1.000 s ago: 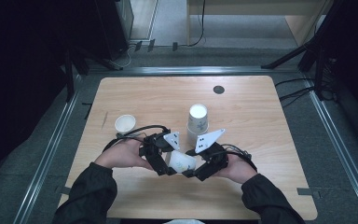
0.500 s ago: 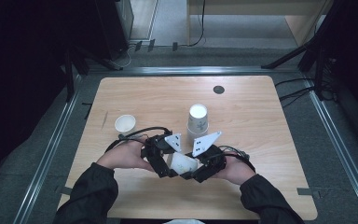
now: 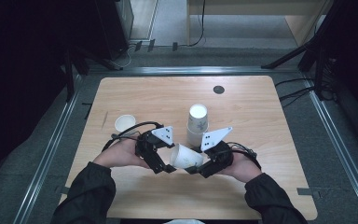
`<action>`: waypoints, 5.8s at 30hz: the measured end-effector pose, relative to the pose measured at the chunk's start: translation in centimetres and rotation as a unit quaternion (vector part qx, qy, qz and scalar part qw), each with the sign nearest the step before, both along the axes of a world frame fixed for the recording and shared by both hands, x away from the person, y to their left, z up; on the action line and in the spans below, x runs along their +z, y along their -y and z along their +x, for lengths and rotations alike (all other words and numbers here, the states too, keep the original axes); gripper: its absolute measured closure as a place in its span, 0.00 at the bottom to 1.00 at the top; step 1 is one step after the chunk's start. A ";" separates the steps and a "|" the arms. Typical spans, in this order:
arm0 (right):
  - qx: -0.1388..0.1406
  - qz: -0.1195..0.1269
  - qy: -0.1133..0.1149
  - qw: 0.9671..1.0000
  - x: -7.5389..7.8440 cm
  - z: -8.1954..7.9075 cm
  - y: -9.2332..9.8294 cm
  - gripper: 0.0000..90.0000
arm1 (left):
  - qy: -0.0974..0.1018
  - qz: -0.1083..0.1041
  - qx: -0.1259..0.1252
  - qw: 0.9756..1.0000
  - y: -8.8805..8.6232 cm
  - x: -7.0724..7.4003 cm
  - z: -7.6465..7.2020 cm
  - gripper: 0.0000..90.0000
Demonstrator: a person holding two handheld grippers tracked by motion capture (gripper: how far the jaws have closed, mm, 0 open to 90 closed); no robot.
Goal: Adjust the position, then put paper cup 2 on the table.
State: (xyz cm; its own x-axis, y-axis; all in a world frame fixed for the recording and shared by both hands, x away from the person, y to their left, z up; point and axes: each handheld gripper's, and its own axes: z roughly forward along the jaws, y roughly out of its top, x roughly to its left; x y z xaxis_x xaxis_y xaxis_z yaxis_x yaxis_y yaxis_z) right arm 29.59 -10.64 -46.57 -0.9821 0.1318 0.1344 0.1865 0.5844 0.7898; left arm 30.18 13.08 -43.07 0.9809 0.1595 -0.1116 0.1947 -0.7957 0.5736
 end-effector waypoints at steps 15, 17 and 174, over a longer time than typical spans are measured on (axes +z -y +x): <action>-0.010 0.028 -0.006 1.000 0.8 0.3 1.2 0.37 | -0.023 -0.092 0.032 0.995 -1.1 -0.3 0.4 0.15; -0.008 0.030 -0.007 0.999 0.8 0.3 1.2 0.37 | -0.025 -0.100 0.031 0.994 -0.9 -0.4 0.4 0.15; -0.137 -0.010 0.014 0.990 -0.5 0.0 3.0 0.23 | 0.019 -0.087 0.083 0.993 -4.8 1.2 0.1 0.27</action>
